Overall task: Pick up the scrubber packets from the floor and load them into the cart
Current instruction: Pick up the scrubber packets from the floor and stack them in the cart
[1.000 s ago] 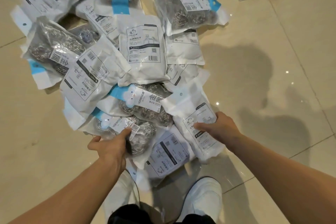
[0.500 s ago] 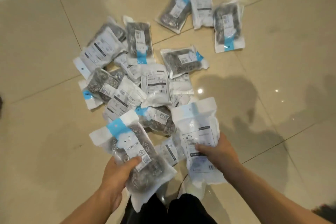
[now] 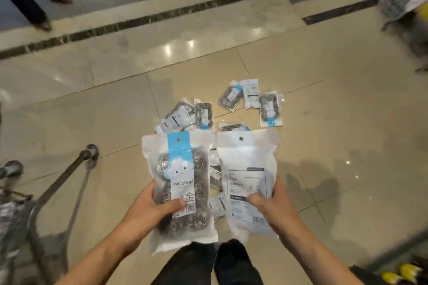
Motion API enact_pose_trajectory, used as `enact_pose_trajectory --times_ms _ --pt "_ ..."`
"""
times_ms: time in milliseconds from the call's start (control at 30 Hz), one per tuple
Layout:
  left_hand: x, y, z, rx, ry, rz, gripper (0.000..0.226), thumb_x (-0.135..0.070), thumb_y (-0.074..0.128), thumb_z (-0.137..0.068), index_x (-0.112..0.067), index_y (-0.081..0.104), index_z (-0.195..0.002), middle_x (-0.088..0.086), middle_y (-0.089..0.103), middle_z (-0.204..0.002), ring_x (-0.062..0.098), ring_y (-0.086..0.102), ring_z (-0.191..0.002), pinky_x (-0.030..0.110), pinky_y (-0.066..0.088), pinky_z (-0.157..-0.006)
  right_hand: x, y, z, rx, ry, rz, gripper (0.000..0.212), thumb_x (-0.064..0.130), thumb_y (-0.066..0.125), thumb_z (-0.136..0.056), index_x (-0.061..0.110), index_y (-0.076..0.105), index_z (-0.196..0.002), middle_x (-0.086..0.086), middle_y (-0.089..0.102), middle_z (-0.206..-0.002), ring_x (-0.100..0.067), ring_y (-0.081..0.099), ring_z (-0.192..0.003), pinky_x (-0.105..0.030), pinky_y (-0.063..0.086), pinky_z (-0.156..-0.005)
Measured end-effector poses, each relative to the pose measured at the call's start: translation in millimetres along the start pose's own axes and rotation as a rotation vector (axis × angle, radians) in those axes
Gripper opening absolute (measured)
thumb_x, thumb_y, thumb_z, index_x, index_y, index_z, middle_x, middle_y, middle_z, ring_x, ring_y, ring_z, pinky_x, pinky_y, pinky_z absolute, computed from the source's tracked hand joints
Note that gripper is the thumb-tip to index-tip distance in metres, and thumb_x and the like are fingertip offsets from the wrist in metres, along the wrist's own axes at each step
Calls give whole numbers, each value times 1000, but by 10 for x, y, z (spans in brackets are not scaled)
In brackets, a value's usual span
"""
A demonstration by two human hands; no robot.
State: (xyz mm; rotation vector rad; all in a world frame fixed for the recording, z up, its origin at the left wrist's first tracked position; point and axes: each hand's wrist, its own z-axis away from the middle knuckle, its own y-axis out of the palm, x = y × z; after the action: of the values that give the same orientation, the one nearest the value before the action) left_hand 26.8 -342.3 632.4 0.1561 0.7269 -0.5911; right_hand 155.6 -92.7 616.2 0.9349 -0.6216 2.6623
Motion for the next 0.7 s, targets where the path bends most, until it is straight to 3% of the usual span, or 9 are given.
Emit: enact_pose_trajectory --times_ms 100,200,300,433,533,633,700 --pt "-282 -112 369 5 67 9 51 -3 81 -79 -15 61 -125 -7 80 -108 14 78 -94 18 60 -68 215 -38 440 -31 -72 -77 61 8 78 -76 34 56 -127 5 77 -111 -17 75 -99 -43 64 -82" --pt "-418 -190 642 -5 136 17 55 -4 82 -78 -21 60 -125 -12 80 -108 10 77 -95 19 60 -69 352 -109 732 -52 -110 -168 54 -4 75 -82 25 60 -124 2 80 -106 -16 78 -92 -30 62 -72" --pt "-489 -193 845 -34 225 45 64 -12 89 -74 -25 61 -130 -10 79 -115 11 76 -102 25 57 -81 515 -259 919 -6 -184 -216 45 -13 71 -83 15 65 -117 0 82 -97 -14 79 -84 -23 60 -62" --pt "-462 -162 1171 -92 274 122 64 -18 90 -74 -21 61 -131 -4 78 -119 18 75 -109 41 55 -98 645 -349 1029 34 -239 -203 42 -4 77 -84 20 67 -117 2 82 -97 -21 78 -93 -34 60 -74" --pt "-372 -53 1400 -160 288 187 58 -16 91 -75 -15 66 -127 2 79 -115 23 76 -106 43 55 -97 697 -409 1079 113 -272 -203 38 -2 75 -86 19 67 -117 -1 82 -101 -24 78 -95 -43 61 -83" --pt "-230 96 1656 -254 286 271 51 -14 89 -77 -14 69 -124 5 79 -114 26 76 -106 49 54 -101 692 -443 1098 216 -302 -177 37 -2 74 -87 16 68 -118 -4 82 -102 -26 79 -92 -43 62 -81" --pt "-115 213 1837 -322 287 315 44 -12 82 -80 -14 70 -122 4 80 -113 24 76 -106 44 55 -100 685 -443 1118 282 -314 -147 37 -1 76 -86 17 68 -117 -4 82 -101 -26 79 -91 -45 62 -83"
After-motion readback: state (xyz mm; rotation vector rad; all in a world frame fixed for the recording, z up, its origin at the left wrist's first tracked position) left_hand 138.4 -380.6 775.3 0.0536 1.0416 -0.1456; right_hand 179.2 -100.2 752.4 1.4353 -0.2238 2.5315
